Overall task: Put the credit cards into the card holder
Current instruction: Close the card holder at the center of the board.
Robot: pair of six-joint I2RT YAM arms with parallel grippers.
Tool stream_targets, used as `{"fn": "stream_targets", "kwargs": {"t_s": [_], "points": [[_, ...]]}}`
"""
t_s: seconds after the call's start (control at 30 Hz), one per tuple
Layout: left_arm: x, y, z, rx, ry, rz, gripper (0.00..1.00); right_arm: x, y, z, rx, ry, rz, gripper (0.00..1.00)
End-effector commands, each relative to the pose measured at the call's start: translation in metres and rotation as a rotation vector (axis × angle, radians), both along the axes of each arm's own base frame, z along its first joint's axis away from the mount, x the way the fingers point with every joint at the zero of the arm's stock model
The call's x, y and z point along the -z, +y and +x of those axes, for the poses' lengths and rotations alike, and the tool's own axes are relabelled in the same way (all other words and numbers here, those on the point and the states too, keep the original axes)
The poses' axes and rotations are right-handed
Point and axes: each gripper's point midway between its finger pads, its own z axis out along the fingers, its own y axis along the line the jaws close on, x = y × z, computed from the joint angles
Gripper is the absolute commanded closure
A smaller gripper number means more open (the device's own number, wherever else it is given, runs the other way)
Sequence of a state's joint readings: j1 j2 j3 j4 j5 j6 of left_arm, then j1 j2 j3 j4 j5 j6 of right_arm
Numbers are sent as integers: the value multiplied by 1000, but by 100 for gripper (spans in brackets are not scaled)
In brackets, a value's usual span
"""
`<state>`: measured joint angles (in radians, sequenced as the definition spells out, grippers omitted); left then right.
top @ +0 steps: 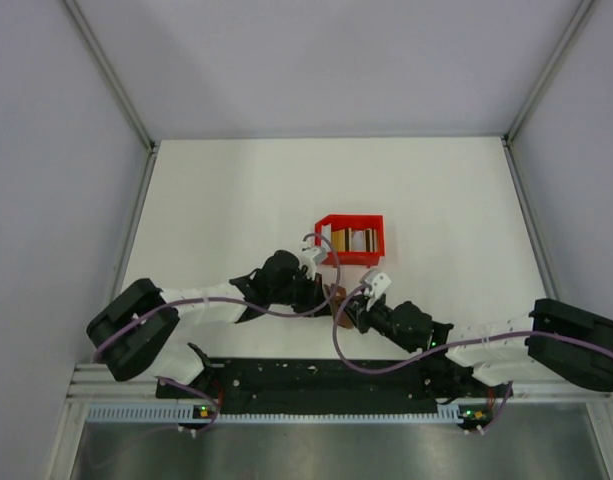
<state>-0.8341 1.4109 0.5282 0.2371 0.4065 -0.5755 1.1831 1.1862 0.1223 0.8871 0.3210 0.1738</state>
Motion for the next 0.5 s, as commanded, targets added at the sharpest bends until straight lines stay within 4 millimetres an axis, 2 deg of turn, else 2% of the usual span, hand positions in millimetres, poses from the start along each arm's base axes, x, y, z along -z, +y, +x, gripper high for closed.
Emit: {"fn": "stream_targets", "kwargs": {"t_s": [0.0, 0.1, 0.17, 0.2, 0.27, 0.37, 0.47], "points": [[-37, -28, 3, 69, -75, -146, 97, -1, 5, -8, -25, 58, 35, 83], [-38, -28, 6, 47, -76, -153, 97, 0, 6, -11, -26, 88, 46, 71], [-37, -29, 9, 36, -77, -151, 97, -1, 6, -13, -29, 105, 53, 67], [-37, -29, 11, 24, -80, -148, 97, -1, 6, -13, -27, 120, 57, 61], [-34, -29, 13, 11, -78, -138, 97, -6, 5, -16, -37, 121, 82, 59], [-30, -29, 15, 1, -73, -124, 97, -15, -3, -15, -4, 124, 123, 53], [-20, -19, 22, -65, -68, -60, 100, -27, -21, -7, 91, 135, 134, 47]]}}
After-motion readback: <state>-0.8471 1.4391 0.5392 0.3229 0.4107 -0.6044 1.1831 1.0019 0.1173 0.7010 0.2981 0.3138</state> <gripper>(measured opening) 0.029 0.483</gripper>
